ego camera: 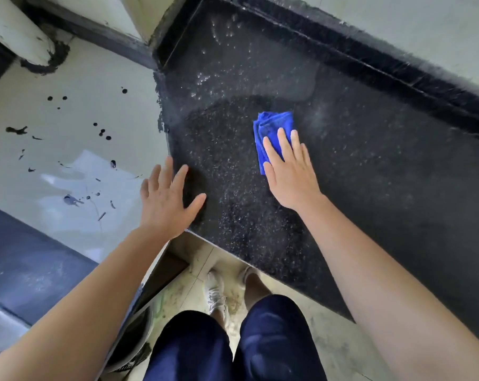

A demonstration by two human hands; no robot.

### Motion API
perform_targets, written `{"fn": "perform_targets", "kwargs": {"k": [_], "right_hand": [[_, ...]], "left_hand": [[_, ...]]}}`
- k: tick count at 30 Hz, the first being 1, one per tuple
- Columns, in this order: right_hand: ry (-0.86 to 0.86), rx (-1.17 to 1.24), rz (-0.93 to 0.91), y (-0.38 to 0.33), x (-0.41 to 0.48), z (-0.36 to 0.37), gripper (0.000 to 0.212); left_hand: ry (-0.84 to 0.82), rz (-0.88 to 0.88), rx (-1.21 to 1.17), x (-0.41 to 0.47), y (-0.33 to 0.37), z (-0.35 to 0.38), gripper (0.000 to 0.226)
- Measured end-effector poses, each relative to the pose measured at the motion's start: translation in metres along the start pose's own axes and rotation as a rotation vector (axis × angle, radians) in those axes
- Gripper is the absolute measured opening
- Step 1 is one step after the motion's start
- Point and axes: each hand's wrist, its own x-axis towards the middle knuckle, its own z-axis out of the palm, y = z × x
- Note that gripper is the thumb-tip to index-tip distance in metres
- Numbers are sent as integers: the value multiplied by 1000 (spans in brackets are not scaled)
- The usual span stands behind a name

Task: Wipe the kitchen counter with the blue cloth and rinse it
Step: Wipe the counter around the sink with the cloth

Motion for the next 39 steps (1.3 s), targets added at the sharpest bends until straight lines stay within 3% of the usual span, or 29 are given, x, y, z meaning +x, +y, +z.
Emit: {"fn": "perform_targets", "kwargs": {"k": [3, 9, 12, 15, 17, 22, 27, 29, 31, 34, 37, 39], "right_hand": [[-35, -28, 14, 52, -16, -7, 58], [-76, 88, 351, 162, 6, -43, 60], [-48, 106, 392, 167, 47, -43, 59], [63, 77, 419, 129, 96, -39, 65], [78, 101, 315, 89, 126, -43, 59], [22, 60, -161, -18, 143, -42, 58], [8, 51, -342, 21, 120, -37, 57], [37, 64, -238, 72, 113, -39, 56], [67, 89, -15, 124, 112, -48, 56], [76, 59, 208, 154, 124, -62, 56], [99, 4, 211, 119, 151, -65, 56], [90, -14, 111, 82, 178, -69, 56]], "left_hand": [[-18, 66, -16, 31, 32, 3, 83], [-112, 87, 40, 90, 70, -1, 84], [-111, 66, 35, 97, 71, -3, 85], [-126, 54, 32, 97, 71, -5, 86], [-133, 45, 48, 97, 72, -7, 87], [-131, 25, 65, 95, 73, -6, 88], [-93, 34, 41, 95, 75, -6, 88], [-82, 46, 39, 94, 73, -5, 87], [-76, 53, 33, 94, 71, -3, 85], [-65, 66, 30, 93, 69, 2, 83], [-48, 84, 20, 94, 66, 6, 82], [-60, 84, 31, 94, 65, 7, 83]]}}
